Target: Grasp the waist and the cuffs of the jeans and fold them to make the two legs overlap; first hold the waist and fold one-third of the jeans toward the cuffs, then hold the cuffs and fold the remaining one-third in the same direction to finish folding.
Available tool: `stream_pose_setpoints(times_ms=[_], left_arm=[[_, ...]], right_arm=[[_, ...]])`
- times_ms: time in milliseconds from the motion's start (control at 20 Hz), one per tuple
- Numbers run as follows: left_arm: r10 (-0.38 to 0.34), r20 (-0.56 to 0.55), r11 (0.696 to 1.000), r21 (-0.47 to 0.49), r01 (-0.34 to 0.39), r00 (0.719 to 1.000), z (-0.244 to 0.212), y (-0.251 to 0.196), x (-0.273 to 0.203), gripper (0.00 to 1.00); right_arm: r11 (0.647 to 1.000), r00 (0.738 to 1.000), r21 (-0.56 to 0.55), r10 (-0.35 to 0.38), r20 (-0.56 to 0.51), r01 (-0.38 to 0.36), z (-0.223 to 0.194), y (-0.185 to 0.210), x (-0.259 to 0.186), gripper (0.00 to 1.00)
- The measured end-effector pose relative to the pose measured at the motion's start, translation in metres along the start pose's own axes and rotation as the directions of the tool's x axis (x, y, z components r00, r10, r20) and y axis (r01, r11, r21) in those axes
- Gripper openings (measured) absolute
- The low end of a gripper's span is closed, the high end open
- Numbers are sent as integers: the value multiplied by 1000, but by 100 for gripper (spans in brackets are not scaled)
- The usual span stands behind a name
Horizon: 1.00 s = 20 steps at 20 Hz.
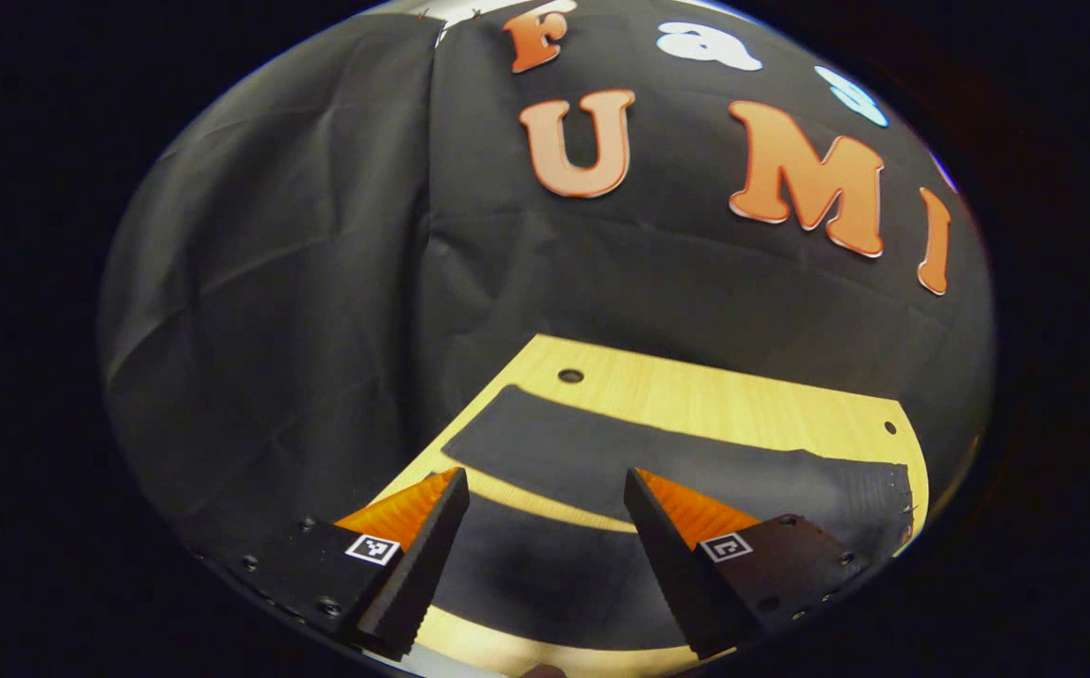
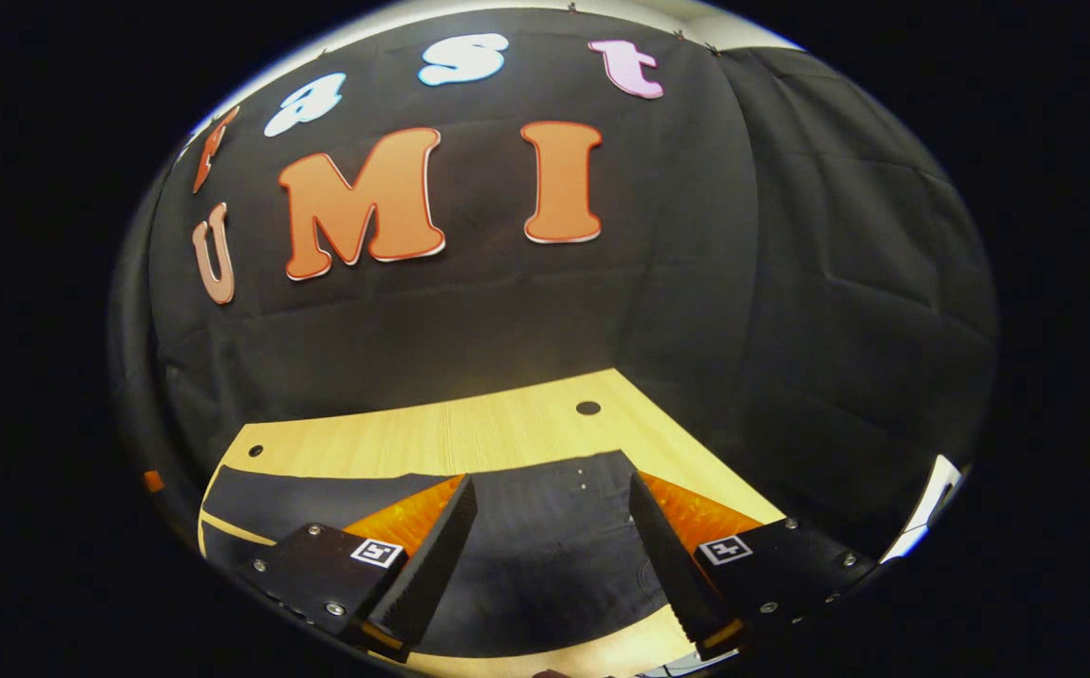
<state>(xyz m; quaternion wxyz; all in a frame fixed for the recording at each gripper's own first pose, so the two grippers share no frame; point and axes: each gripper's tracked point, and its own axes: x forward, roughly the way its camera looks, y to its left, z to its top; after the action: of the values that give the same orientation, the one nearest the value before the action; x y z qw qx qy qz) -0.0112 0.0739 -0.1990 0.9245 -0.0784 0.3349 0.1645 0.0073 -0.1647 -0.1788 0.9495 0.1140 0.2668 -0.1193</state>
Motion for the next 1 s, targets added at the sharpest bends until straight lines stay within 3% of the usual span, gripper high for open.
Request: stream_pose_setpoints(times_ms=[150, 250, 400, 700, 1000], left_arm=[[71, -131, 997, 17, -70, 989, -32, 34, 20, 100], [100, -192, 995, 22, -97, 976, -48, 54, 27, 100], [117, -287, 989, -53, -138, 951, -74, 72, 42, 100], [119, -445, 959, -180, -218, 888, -130, 96, 67, 100], [106, -551, 930, -240, -279, 828, -153, 106, 72, 99]], right_arm=[[995, 988, 76, -53, -148, 64, -36, -32, 20, 98], [984, 957, 129, -82, -277, 121, -67, -55, 31, 99], [963, 914, 197, -95, -395, 186, -103, -80, 52, 99], [909, 826, 295, -87, -557, 295, -150, -111, 67, 98], [860, 737, 348, -48, -674, 374, -189, -123, 84, 98]])
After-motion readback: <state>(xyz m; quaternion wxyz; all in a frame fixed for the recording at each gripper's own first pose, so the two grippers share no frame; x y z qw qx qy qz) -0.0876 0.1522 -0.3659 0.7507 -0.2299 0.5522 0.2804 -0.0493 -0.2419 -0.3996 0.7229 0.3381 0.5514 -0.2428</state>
